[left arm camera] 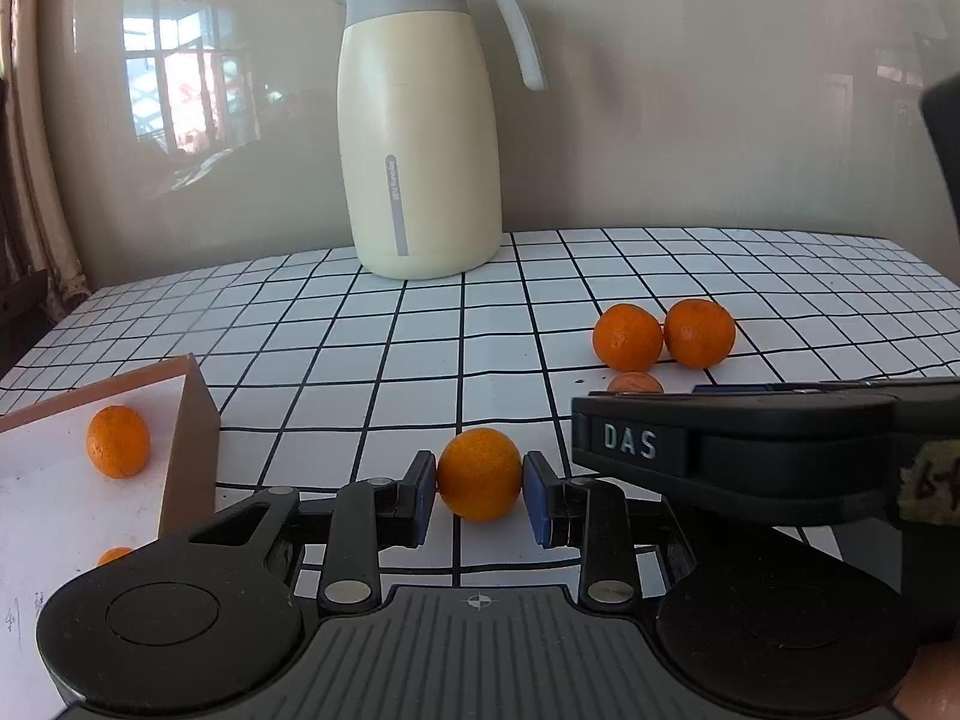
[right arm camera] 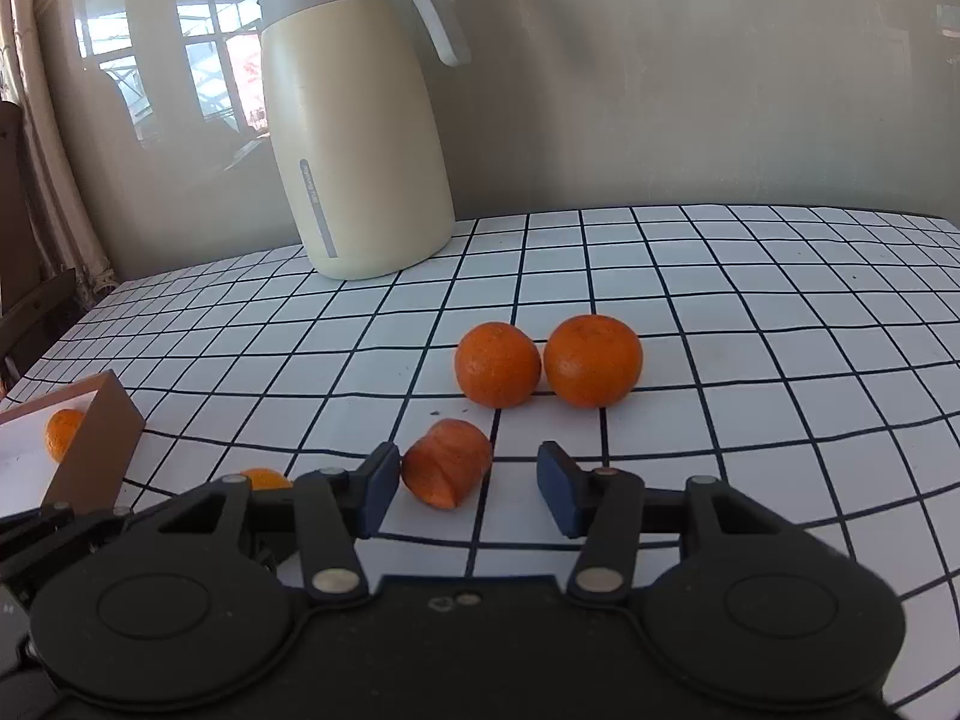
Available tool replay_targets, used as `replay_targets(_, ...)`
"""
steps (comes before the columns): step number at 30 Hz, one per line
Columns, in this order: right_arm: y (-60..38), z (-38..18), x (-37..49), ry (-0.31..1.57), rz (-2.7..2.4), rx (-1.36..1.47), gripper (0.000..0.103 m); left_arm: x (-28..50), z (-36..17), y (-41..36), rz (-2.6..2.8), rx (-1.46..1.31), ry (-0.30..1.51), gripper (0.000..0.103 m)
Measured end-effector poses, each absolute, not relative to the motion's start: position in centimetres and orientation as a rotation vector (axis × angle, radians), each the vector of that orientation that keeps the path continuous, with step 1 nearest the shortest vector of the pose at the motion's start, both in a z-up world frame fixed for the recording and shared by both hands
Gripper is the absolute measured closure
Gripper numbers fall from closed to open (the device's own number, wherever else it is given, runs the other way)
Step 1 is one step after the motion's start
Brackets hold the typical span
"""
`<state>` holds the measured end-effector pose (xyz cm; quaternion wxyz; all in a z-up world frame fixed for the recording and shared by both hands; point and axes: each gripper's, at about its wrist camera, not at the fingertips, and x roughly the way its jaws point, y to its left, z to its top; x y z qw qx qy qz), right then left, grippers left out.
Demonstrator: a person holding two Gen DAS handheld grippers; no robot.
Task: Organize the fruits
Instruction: 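Grasp an orange with the left tool while the right tool grasps a cut orange piece, then carry the orange with the left tool while the right tool carries the cut piece to the box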
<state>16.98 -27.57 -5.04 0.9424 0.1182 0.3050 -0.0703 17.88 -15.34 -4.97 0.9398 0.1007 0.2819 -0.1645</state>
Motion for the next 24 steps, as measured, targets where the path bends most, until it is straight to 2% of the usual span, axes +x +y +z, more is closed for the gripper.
replay_targets(2,-27.3,-5.1,17.1,0.623,-0.136,0.225,0.077,18.2,-5.0,-15.2,-0.347,0.193,0.591,0.071)
replay_targets(3,-27.2,-5.0,17.0,0.620,-0.139,0.217,0.079,18.3,-5.1,-15.3,-0.350,0.190,0.598,0.071)
replay_targets(24,-29.2,-3.7,12.5,0.601,-0.135,0.206,0.080,17.2,-5.0,-15.2,-0.361,0.166,0.600,0.071)
